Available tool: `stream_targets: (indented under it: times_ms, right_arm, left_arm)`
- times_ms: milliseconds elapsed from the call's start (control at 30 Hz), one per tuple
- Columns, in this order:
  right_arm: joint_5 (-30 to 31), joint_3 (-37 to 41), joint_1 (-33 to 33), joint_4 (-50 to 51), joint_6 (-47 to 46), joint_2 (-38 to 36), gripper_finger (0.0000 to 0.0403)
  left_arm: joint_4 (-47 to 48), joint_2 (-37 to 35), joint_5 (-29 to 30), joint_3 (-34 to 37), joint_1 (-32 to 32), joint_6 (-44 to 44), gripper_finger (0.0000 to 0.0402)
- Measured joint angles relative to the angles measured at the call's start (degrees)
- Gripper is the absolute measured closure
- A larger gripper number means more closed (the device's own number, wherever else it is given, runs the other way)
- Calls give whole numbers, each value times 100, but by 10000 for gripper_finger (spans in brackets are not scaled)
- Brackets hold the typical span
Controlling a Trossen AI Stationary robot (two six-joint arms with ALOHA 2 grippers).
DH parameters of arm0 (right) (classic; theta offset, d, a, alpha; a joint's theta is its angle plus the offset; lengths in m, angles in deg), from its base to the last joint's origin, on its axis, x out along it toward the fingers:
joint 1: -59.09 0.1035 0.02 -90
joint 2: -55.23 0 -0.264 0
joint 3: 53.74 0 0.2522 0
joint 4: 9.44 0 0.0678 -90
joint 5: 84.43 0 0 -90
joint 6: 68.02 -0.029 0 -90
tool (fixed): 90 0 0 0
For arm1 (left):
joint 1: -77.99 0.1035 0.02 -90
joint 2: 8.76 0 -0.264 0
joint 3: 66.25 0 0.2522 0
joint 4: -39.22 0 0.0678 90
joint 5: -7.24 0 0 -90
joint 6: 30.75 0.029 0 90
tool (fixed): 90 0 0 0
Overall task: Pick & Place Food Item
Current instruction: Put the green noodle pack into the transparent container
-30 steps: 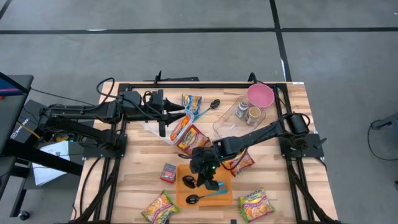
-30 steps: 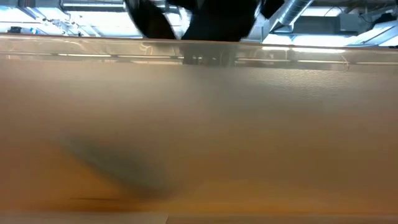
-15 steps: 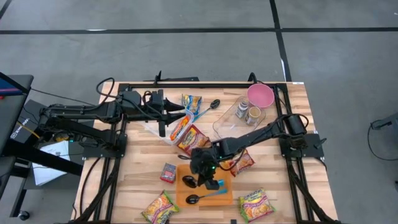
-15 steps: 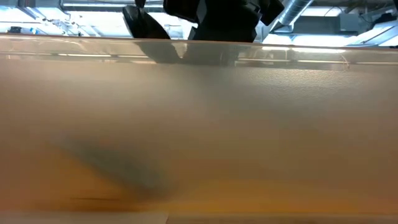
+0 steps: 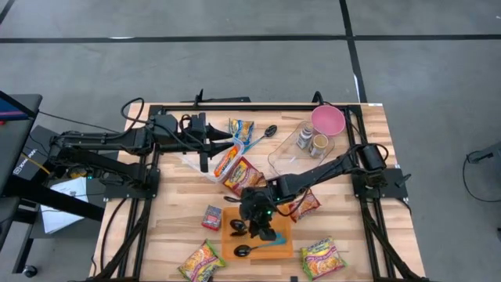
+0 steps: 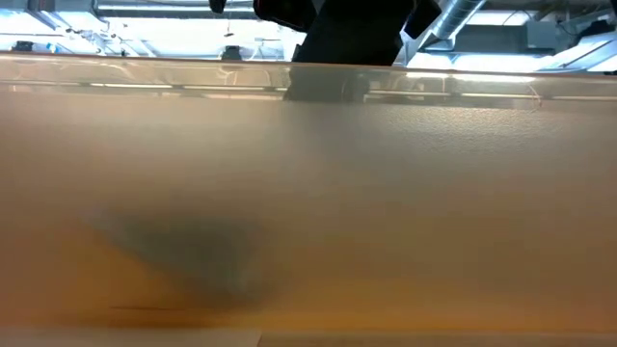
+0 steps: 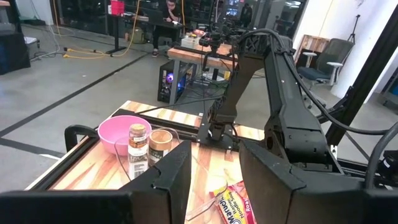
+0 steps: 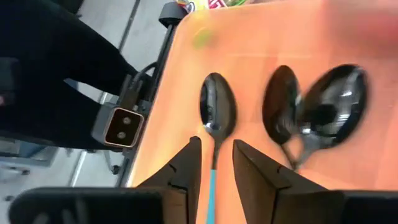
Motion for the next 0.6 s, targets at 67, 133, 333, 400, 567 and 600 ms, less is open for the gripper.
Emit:
stream_targets:
  times_ms: [67, 133, 333, 400, 567, 600]
  right_arm:
    - [-88, 0, -57, 1, -137, -35, 312]
    - [-122, 0, -118, 11, -265, -105, 311]
    - [-81, 4, -280, 376, -346, -656, 310]
    - [69, 4, -335, 596, -346, -917, 310]
    - [596, 4, -529, 1087, -305, -1668, 310]
    - [698, 4, -569, 1132, -304, -1820, 310]
  left_arm:
    - [0, 0, 0, 0, 0, 1, 271]
    - [0, 0, 2, 0, 0, 4, 271]
    - [32, -60, 4, 4, 0, 9, 271]
    - [-15, -110, 19, 2, 0, 13, 271]
    - [106, -358, -29, 7, 0, 17, 271]
    - [169, -416, -70, 7, 0, 17, 270]
